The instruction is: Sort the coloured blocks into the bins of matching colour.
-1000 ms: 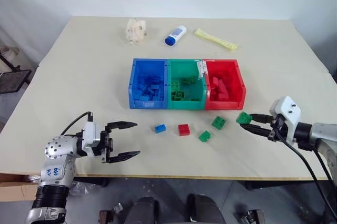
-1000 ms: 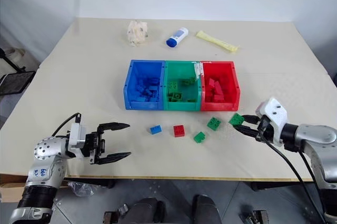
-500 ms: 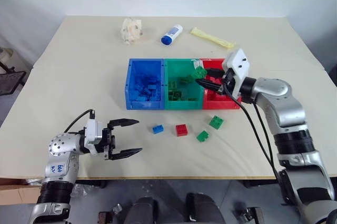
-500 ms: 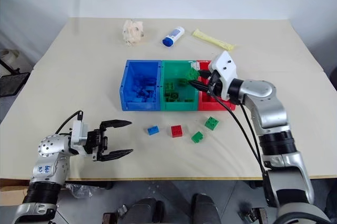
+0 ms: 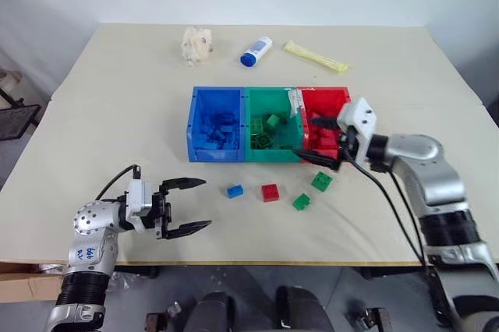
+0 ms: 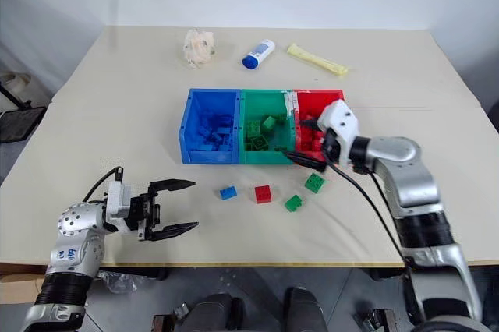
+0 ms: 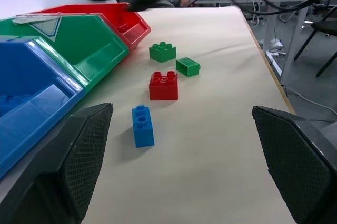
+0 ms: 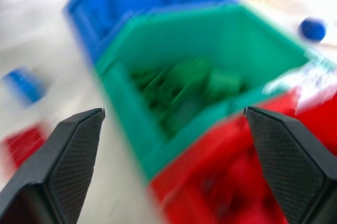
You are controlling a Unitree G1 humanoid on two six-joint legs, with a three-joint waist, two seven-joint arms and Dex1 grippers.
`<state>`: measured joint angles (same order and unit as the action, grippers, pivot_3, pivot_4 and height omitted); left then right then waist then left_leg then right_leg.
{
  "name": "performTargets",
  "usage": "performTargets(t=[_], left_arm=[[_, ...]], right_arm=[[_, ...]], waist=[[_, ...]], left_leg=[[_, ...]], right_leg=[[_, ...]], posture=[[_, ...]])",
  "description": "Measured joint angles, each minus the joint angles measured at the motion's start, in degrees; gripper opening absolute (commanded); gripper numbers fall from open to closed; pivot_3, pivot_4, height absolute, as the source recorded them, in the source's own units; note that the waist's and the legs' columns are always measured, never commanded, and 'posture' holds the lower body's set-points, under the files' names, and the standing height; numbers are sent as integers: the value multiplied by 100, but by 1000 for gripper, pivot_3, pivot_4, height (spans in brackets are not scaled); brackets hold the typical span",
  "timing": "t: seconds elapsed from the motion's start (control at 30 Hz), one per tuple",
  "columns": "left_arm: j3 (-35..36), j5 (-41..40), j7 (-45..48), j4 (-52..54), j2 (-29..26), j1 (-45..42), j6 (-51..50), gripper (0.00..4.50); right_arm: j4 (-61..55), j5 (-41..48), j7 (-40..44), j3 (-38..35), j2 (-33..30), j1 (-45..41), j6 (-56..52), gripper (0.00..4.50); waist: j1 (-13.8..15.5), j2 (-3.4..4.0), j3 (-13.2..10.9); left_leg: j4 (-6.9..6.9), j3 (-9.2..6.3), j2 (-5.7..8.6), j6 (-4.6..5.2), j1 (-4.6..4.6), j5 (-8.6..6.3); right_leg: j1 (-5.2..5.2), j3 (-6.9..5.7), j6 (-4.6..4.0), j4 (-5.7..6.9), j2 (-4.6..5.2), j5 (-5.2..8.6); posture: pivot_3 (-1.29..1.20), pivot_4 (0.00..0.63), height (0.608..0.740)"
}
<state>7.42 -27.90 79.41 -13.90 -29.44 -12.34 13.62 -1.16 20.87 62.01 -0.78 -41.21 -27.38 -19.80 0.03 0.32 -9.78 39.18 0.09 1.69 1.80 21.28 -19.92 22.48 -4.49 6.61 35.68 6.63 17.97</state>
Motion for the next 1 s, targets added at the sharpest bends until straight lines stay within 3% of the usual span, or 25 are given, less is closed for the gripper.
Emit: performTargets(t=[0.23,0.47,0.7,1.0], left_arm=[[-3,5,141,-309,-46,-202,32,4500],[51,5,320,-598,-135,-347,83,4500],[54,5,372,-717,-222,-548,86,4500],[53,2,378,-532,-210,-360,79,4500]], right_arm=[[-989,594,544,-1327,-1063,2042,-308,4442],[-1261,654,710,-2621,-1342,3713,-449,4442],[-1452,735,537,-2728,-1380,3559,-590,4442],[-1419,591,-364,-1417,-668,2393,-773,4442]], waist=[[23,-6,-3],[65,-7,-4],[69,-7,-4],[58,-7,-5]], left_leg=[[0,7,-3,0,-6,0],[0,17,-5,0,-12,0],[0,16,-7,1,-15,1],[0,13,-7,-1,-12,1]], right_leg=[[-9,4,0,-8,0,0],[-12,9,0,-11,-2,0],[-10,14,0,-14,0,0],[-6,12,0,-14,1,0]], posture=[[0,150,740],[0,150,740],[0,150,740],[0,150,740]])
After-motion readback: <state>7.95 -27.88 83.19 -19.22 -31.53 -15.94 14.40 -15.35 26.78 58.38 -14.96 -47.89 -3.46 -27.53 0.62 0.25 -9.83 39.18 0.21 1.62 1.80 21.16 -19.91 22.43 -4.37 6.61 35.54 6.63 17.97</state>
